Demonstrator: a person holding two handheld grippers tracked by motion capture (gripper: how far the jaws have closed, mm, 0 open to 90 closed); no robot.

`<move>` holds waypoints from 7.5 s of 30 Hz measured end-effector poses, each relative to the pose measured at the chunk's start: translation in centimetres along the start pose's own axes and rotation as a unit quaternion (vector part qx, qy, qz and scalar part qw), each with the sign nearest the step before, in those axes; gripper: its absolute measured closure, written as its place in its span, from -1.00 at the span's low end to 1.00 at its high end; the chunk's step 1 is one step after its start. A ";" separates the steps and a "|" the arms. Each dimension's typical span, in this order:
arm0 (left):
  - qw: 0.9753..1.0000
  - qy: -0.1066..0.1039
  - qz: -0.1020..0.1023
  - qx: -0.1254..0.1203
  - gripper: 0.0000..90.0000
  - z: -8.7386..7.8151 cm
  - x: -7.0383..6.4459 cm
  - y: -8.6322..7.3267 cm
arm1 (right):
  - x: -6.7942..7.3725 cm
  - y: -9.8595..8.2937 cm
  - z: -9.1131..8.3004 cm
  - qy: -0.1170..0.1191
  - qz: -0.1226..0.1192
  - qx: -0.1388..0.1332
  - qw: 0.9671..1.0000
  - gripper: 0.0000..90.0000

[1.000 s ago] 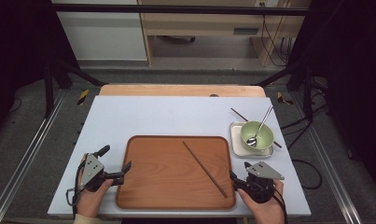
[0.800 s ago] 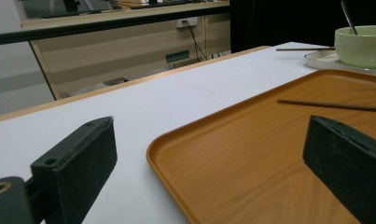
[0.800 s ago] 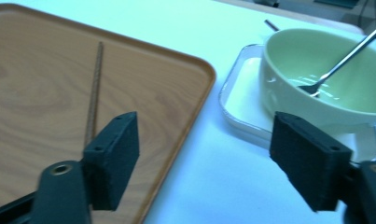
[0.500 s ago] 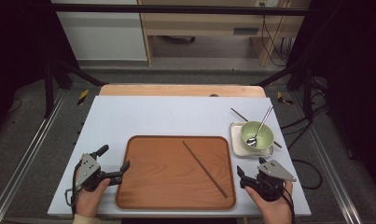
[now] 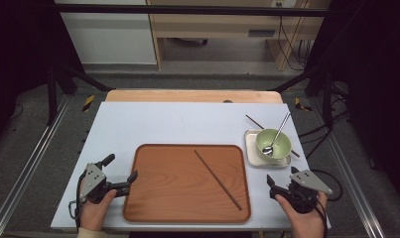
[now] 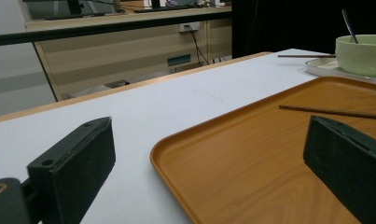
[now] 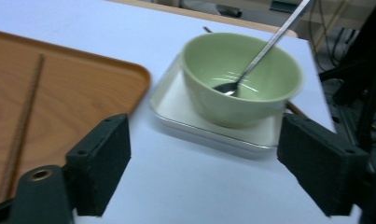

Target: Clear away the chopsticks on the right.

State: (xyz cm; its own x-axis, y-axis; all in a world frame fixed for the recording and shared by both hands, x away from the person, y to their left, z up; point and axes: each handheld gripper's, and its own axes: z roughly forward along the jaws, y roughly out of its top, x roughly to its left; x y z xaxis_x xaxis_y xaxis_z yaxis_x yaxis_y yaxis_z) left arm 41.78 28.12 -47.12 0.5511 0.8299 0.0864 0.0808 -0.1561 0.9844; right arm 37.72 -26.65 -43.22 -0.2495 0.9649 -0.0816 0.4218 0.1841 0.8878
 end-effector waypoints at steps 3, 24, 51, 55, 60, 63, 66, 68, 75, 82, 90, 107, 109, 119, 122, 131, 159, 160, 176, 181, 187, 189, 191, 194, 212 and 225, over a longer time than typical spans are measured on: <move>1.000 0.001 0.000 0.002 -0.96 0.0 0.0 0.0 | -1.4 -0.3 -0.2 -0.015 0.006 0.005 1.000 -0.40; 1.000 0.006 0.003 0.008 -0.95 0.0 0.0 -0.2 | -13.5 1.1 8.6 0.051 -0.073 0.179 0.980 0.46; 1.000 0.008 0.005 0.012 -0.94 0.0 0.2 -0.2 | -13.8 1.5 11.7 0.099 -0.055 0.209 0.971 0.80; 1.000 0.010 0.003 0.011 -0.94 -0.1 0.2 -0.2 | -13.8 1.4 11.6 0.100 -0.057 0.203 0.972 0.87; 1.000 0.012 0.003 0.011 -0.94 -0.1 0.3 -0.2 | -14.0 1.8 11.2 0.099 -0.052 0.197 0.974 0.88; 1.000 0.011 0.004 0.010 -0.94 -0.1 0.3 -0.2 | -14.5 2.2 10.8 0.084 -0.049 0.187 0.978 0.88; 1.000 0.011 0.005 0.012 -0.94 -0.1 0.3 -0.2 | -15.0 2.7 10.1 0.064 -0.035 0.180 0.981 0.88; 1.000 0.012 0.005 0.012 -0.94 -0.1 0.3 -0.2 | -15.3 3.0 9.7 0.051 -0.040 0.177 0.982 0.88; 1.000 0.012 0.006 0.012 -0.94 0.0 0.3 -0.2 | -16.5 4.0 7.8 -0.016 -0.031 0.162 0.986 0.88; 1.000 0.011 0.012 0.013 -0.94 0.0 0.3 -0.2 | -16.5 5.0 6.2 -0.020 -0.012 0.132 0.991 0.88; 1.000 0.013 0.008 0.008 -0.94 -0.2 0.5 -0.1 | -15.8 6.5 4.7 -0.021 0.011 0.093 0.995 0.88; 1.000 0.015 0.008 0.010 -0.94 -0.2 0.5 -0.2 | -10.3 10.9 1.1 0.075 0.014 0.004 0.997 0.88; 1.000 0.015 0.008 0.009 -0.94 -0.2 0.5 -0.2 | -9.3 11.0 1.0 0.084 0.011 0.001 0.996 0.88; 1.000 0.016 0.006 0.008 -0.94 -0.3 0.7 -0.1 | -4.0 10.7 1.0 0.126 -0.020 0.019 0.992 0.88; 1.000 0.017 0.007 0.008 -0.94 -0.3 0.7 -0.1 | -2.3 10.1 1.2 0.143 -0.027 0.033 0.989 0.88; 1.000 0.017 0.007 0.008 -0.93 -0.4 0.7 -0.1 | 2.7 5.9 2.5 0.179 -0.040 0.087 0.979 0.88; 1.000 0.017 0.006 0.008 -0.93 -0.4 0.7 -0.1 | 8.2 0.7 1.7 0.214 -0.070 0.181 0.957 0.88; 1.000 0.017 0.007 0.009 -0.93 -0.4 0.7 -0.1 | 8.5 0.6 1.7 0.212 -0.065 0.188 0.957 0.88; 1.000 0.016 0.007 0.009 -0.93 -0.4 0.7 -0.1 | 10.4 -0.5 2.3 0.205 -0.073 0.235 0.947 0.87; 1.000 0.015 0.007 0.007 -0.93 -0.4 0.6 0.0 | 10.4 -0.5 2.2 0.207 -0.075 0.231 0.948 0.73; 1.000 0.013 0.005 0.006 -0.93 -0.5 0.6 0.1 | 9.5 0.1 2.4 0.210 -0.071 0.197 0.955 0.48; 1.000 0.013 0.005 0.007 -0.93 -0.5 0.7 0.1 | 9.2 0.3 2.7 0.203 -0.063 0.184 0.960 0.35; 1.000 0.011 0.003 0.010 -0.92 -0.6 0.7 0.2 | 8.8 0.6 3.3 0.201 -0.060 0.169 0.963 0.23; 1.000 0.008 0.001 0.014 -0.92 -0.6 0.7 0.2 | 8.5 0.9 4.3 0.200 -0.059 0.136 0.969 0.02; 0.997 -0.034 0.008 0.071 -0.78 -0.3 -2.7 3.3 | 7.4 0.9 5.4 0.185 -0.063 0.017 0.981 -0.82; 0.978 -0.143 0.047 0.146 -0.50 4.1 -9.4 5.0 | 5.9 1.1 3.8 0.134 -0.073 0.002 0.988 -0.82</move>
State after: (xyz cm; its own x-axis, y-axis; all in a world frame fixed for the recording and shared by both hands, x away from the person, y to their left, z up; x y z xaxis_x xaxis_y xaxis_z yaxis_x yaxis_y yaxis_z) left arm 40.41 17.32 -43.63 0.7734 0.6279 0.0872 0.2299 -0.4060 0.8845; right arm 39.99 -20.06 -44.44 -0.5300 0.8437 -0.0858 0.3668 0.3193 0.8738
